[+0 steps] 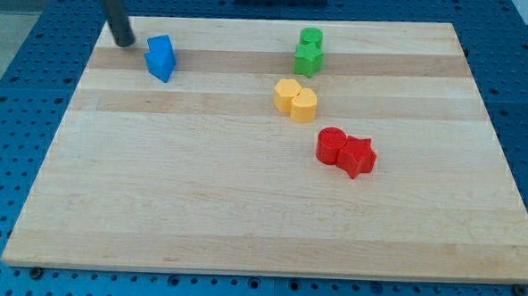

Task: Push the blue cube along with blue triangle slightly down

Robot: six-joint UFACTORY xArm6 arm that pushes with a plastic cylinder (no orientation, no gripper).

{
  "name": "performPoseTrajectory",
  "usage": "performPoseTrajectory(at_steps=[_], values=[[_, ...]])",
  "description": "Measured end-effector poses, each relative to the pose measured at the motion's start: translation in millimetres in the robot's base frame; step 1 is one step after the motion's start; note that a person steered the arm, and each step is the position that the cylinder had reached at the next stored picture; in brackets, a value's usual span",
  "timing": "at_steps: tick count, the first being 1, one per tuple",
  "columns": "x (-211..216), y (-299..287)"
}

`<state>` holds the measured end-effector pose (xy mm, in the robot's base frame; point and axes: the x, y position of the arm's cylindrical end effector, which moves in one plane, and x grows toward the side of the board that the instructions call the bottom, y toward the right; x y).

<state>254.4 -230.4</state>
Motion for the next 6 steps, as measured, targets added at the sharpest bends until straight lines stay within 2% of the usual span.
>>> performPoseTrajectory(at_steps=[1, 2, 4, 5, 6], values=[[0.0, 38.1], [8.4, 40.8], [88.2, 48.1], [121.3, 73.4], [138.7, 81.7]])
